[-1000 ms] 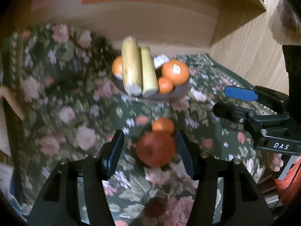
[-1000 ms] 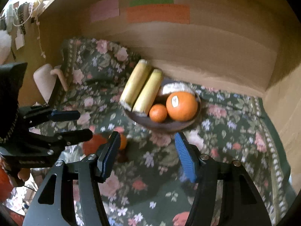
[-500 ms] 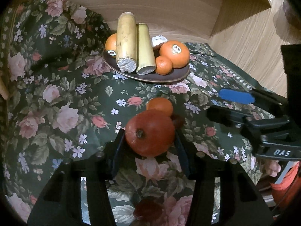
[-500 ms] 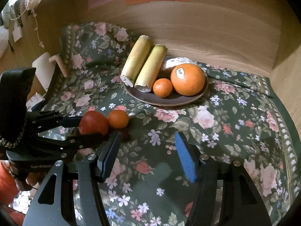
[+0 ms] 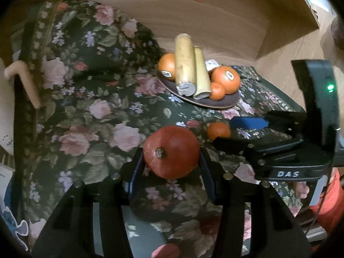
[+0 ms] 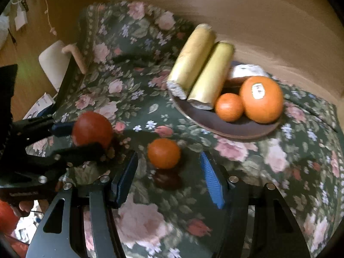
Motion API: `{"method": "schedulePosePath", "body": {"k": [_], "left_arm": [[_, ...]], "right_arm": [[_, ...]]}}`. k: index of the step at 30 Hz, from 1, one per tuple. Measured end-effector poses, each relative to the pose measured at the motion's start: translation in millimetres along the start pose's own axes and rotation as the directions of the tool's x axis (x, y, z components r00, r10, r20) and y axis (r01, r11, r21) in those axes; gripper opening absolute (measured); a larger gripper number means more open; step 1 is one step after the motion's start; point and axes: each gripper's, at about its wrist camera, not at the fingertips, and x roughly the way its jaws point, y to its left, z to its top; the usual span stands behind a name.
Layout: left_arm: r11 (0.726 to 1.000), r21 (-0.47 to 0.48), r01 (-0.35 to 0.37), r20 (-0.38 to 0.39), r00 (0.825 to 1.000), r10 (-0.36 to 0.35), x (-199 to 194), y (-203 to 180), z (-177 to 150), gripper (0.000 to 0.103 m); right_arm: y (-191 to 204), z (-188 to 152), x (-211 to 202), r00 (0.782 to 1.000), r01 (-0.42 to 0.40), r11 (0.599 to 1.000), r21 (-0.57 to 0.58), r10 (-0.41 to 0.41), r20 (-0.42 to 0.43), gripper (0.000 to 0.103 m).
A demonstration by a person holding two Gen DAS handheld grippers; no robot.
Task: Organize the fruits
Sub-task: 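Grasp the red pomegranate with the left gripper while the right grasps a tangerine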
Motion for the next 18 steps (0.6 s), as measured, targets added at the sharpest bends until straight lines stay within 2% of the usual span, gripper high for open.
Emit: {"method": "schedulePosePath", "body": {"k": [1, 3, 4, 7, 18], "left_arm": [[1.000, -0.002, -0.002, 0.001, 1.000, 0.002, -0.3, 1.6, -0.2, 0.049], [1.000, -0.005, -0.006, 0.005, 1.000, 0.006, -1.2, 4.3, -0.3, 0.049], [1.000, -0.007, -0.006, 0.005, 1.000, 0.006, -1.1, 5.1, -0.2, 0.049], [1.000, -0.006, -0.007, 0.009, 1.000, 0.007, -0.2, 6.8, 1.9, 0.049], [0.999, 0.031, -0.035, 0.049, 0.998, 0.034, 4.9, 2.3, 36.2, 0.049]], "right_arm": [[0.5, 0.8, 2.6, 1.000, -0.004, 1.000, -0.001, 0.004, -0.006, 0.056], [1.8, 2.3, 7.9, 1.000, -0.011, 1.000, -0.002, 0.011, -0.023, 0.049], [1.8, 2.6, 10.2, 0.999, -0.021, 1.000, -0.002, 0.021, -0.034, 0.041], [1.2, 2.5, 12.1, 0.999, -0.006, 1.000, -0.002, 0.006, -0.033, 0.032], [-22.0, 15.3, -12.1, 0.999, -0.001, 0.999, 0.035, 0.000, 0.046, 0.032]]}}
